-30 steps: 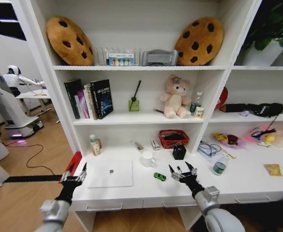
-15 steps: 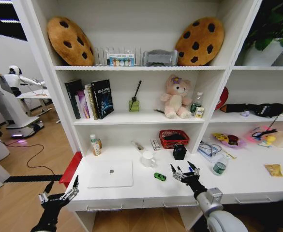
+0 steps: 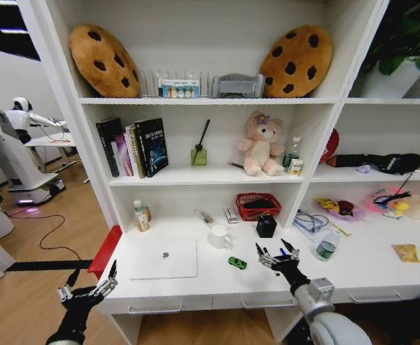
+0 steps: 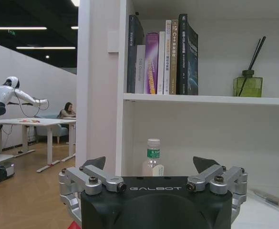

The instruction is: Organize the objects on the table.

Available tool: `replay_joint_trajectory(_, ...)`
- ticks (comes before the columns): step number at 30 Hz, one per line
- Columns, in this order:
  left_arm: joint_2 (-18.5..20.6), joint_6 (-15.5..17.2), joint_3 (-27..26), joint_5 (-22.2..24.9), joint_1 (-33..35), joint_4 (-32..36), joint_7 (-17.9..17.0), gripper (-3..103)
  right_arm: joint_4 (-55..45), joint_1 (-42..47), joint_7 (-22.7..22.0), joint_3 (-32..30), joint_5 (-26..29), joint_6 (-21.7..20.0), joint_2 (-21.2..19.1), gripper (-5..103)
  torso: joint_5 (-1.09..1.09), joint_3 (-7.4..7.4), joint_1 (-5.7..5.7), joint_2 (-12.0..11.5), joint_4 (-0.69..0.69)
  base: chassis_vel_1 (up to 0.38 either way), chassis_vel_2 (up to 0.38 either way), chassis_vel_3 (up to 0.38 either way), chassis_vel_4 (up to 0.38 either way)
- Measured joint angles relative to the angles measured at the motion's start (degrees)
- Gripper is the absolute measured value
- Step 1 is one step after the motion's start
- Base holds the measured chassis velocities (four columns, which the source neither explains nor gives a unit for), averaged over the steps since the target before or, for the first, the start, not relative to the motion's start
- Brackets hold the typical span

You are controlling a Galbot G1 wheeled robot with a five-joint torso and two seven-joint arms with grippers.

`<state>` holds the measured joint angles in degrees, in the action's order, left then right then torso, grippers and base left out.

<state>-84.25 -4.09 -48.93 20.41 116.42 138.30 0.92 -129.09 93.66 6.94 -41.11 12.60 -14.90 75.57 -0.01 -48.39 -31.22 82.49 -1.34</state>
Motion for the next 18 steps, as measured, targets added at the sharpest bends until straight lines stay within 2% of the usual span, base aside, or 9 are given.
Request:
replay_joint_trajectory(9, 0.0, 0.1, 0.0, 0.0, -0.1, -0.1, 0.0, 100, 0.3, -0.2, 0.0, 0.1, 0.0, 0.0, 0.2, 100, 0.01, 0.00, 0.00, 0.0, 0.01, -0.097, -0.119, 0.120, 0.099)
replay_joint_trajectory(15, 0.1, 0.1, 0.1, 0.0, -0.1, -0.1, -0.1, 100, 0.2, -0.3, -0.1, 0.5, -0.3, 0.0, 0.2, 100, 0.04, 0.00, -0.01, 0.0, -0.01, -0.228, -0.224, 0.203, 0.221)
replay_joint_trajectory(16, 0.1, 0.1, 0.1, 0.0, -0.1, -0.1, -0.1, 100, 0.2, -0.3, -0.1, 0.6, -0.3, 0.0, 0.2, 100, 0.00, 0.00, -0.01, 0.0, -0.01, -0.275, -0.225, 0.254, 0.227)
replay_joint_trajectory(18, 0.1, 0.1, 0.1, 0.0, -0.1, -0.1, -0.1, 100, 0.2, -0.3, 1.3, 1.4, 0.8, 0.0, -0.3, 100, 0.01, 0.00, 0.00, 0.0, 0.01, -0.227, -0.245, 0.237, 0.247)
